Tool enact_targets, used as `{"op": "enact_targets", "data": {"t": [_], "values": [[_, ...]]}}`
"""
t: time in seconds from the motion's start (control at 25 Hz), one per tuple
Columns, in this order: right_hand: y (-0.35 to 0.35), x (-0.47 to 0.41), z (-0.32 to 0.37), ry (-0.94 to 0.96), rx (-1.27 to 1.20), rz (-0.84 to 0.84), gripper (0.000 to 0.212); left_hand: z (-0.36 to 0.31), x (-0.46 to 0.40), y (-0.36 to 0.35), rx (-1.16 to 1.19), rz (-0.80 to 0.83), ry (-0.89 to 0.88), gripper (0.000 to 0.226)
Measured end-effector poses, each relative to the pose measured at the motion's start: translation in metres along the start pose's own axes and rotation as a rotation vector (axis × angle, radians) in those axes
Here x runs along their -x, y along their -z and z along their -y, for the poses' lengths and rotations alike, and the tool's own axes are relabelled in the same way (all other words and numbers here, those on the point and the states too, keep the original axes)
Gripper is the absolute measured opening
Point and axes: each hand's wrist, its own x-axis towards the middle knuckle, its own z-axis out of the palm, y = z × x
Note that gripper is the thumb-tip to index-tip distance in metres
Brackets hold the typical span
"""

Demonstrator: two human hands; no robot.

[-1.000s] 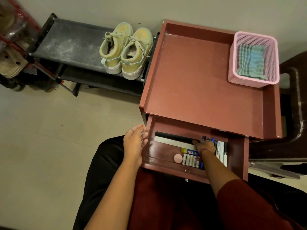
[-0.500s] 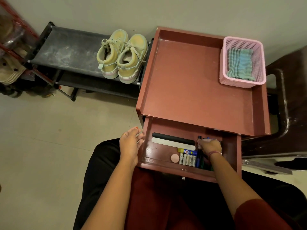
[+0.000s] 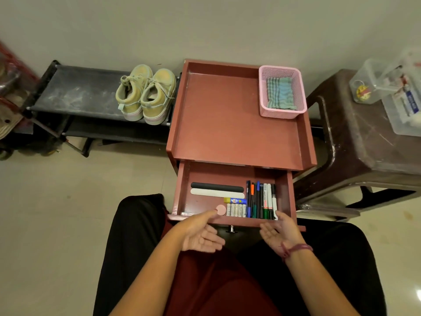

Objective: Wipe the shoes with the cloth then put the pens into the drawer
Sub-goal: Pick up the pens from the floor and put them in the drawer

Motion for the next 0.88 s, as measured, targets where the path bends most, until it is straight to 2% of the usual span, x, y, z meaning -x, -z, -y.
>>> {"op": "enact_targets", "data": {"t": [0.08, 0.2, 0.48, 0.76, 0.88], "values": [[0.005, -0.001, -0.007, -0.042, -0.031, -0.030, 0.064, 0.006, -0.009, -0.009, 0.042, -0.026, 0.004, 0.078], [0.005, -0.005, -0.005, -0.093, -0.115, 0.002, 0.069, 0.006, -0.025, -0.014, 0.304, -0.126, -0.168, 0.067], [-0.017, -0.010, 0.005, -0.015, -0.277, 0.044, 0.068, -0.007, -0.036, -0.004, 0.559, -0.190, -0.274, 0.081], [-0.043, -0.033, 0.027, 0.080, -0.224, 0.109, 0.058, -0.041, -0.050, 0.005, 0.753, -0.218, -0.391, 0.057], [-0.055, -0.044, 0.039, 0.126, -0.235, 0.125, 0.057, -0.060, -0.061, 0.010, 0.842, -0.281, -0.438, 0.049]]}}
